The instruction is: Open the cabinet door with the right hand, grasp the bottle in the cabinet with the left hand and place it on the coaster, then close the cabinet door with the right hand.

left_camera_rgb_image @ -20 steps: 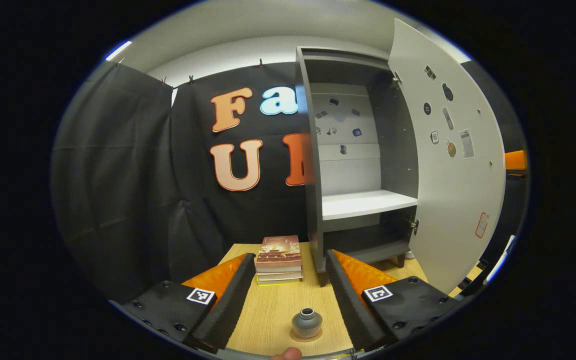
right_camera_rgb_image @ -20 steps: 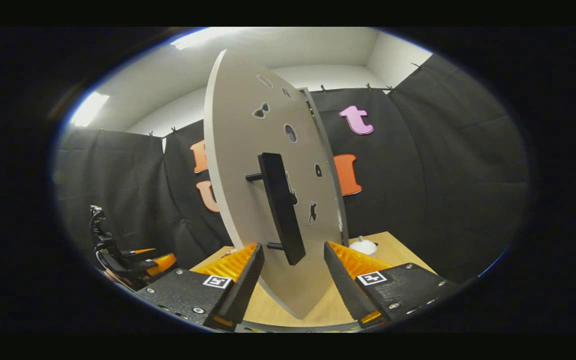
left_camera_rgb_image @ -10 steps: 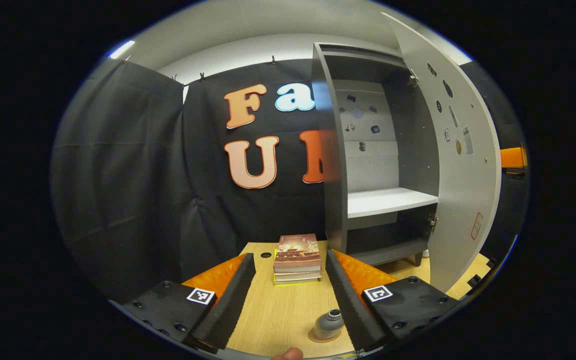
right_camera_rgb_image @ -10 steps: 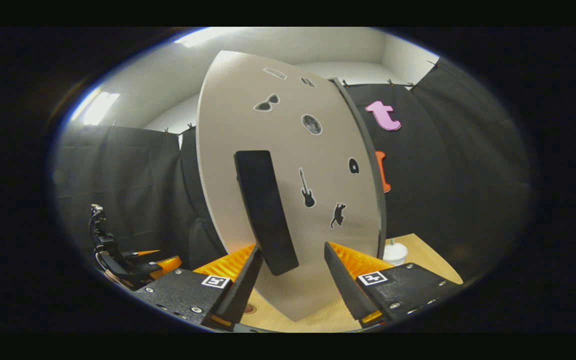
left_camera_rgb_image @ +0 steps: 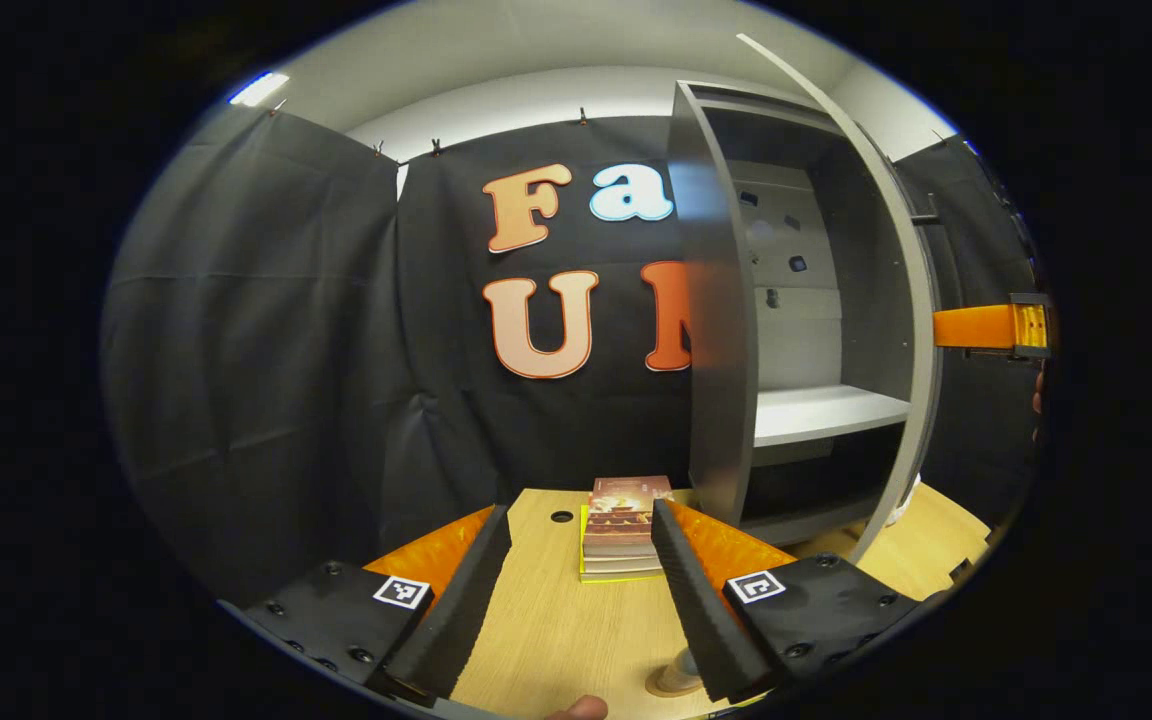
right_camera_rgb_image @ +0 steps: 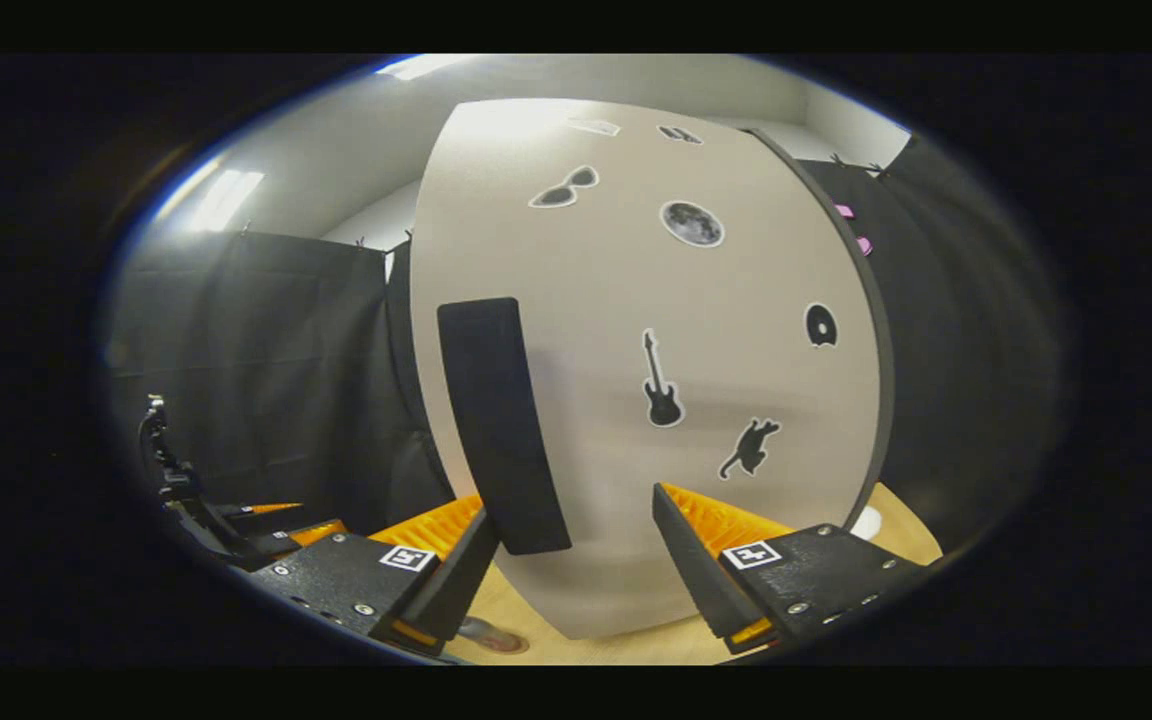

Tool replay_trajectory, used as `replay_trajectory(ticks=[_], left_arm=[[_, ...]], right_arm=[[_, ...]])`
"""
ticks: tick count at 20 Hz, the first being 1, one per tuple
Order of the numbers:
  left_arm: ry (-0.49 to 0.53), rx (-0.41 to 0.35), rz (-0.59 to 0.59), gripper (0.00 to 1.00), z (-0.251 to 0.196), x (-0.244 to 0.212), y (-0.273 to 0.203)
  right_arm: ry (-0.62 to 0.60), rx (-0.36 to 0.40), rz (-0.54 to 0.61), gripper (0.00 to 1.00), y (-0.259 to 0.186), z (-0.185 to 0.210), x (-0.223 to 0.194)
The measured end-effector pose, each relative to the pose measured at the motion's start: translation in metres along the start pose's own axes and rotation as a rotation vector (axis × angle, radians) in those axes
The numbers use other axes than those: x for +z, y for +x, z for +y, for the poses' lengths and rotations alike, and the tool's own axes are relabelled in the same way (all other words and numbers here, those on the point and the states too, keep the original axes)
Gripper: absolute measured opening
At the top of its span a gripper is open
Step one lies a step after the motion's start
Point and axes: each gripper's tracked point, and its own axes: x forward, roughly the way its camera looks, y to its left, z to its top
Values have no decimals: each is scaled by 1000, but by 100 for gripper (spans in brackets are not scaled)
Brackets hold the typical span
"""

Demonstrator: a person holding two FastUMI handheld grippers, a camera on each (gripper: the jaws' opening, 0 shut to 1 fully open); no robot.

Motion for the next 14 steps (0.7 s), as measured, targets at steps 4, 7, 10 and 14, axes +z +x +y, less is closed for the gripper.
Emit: replay_trajectory(ticks=[4,7,10,14], left_arm=[[-20,11,8,93,13,-6,15],[-24,10,10,93,20,-10,26],[-24,-3,5,93,24,-11,40],[-31,-36,15,93,20,-17,56]], right_arm=[[-26,-22,-11,90,24,13,2],[-47,-75,-26,92,33,25,-1],[-98,-137,-39,93,41,40,-12],[-104,-205,-52,94,33,41,-17]])
